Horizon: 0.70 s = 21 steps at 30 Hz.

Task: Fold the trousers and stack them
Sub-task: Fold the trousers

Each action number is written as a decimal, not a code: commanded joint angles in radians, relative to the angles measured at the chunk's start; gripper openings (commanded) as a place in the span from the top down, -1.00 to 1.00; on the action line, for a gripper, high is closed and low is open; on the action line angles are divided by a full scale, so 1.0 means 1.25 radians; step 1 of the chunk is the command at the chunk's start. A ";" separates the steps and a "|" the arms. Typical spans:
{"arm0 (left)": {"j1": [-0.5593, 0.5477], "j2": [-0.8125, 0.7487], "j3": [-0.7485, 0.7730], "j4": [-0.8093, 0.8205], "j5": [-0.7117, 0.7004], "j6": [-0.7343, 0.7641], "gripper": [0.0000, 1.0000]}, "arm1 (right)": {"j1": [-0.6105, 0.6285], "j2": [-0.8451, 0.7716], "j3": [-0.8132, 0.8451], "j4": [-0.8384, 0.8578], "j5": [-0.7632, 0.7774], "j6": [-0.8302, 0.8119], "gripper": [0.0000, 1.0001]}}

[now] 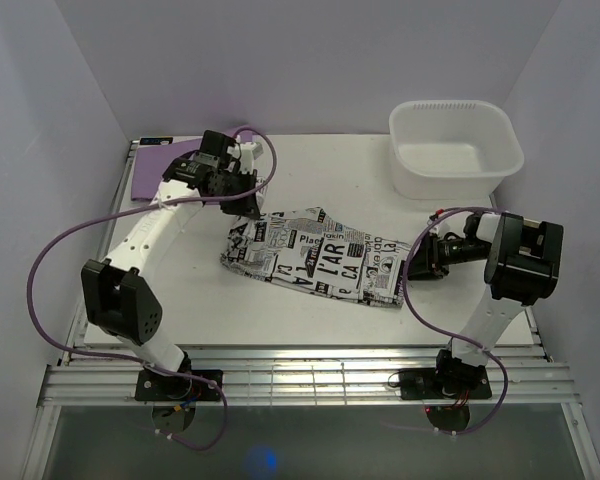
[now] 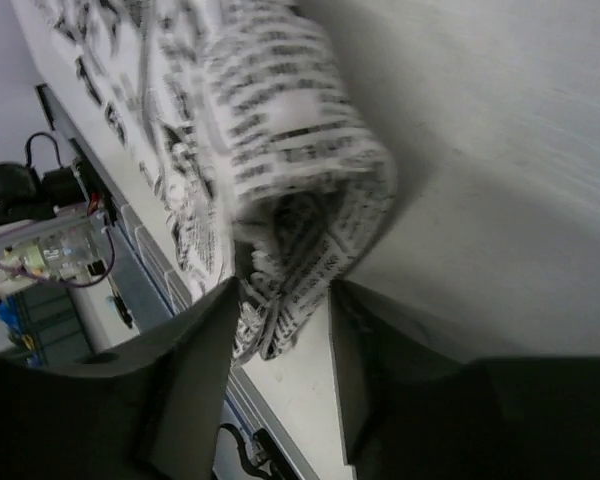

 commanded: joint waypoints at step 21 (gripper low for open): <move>-0.347 0.245 0.142 0.181 -0.042 -0.309 1.00 | 0.050 0.047 -0.070 0.196 0.028 0.120 0.85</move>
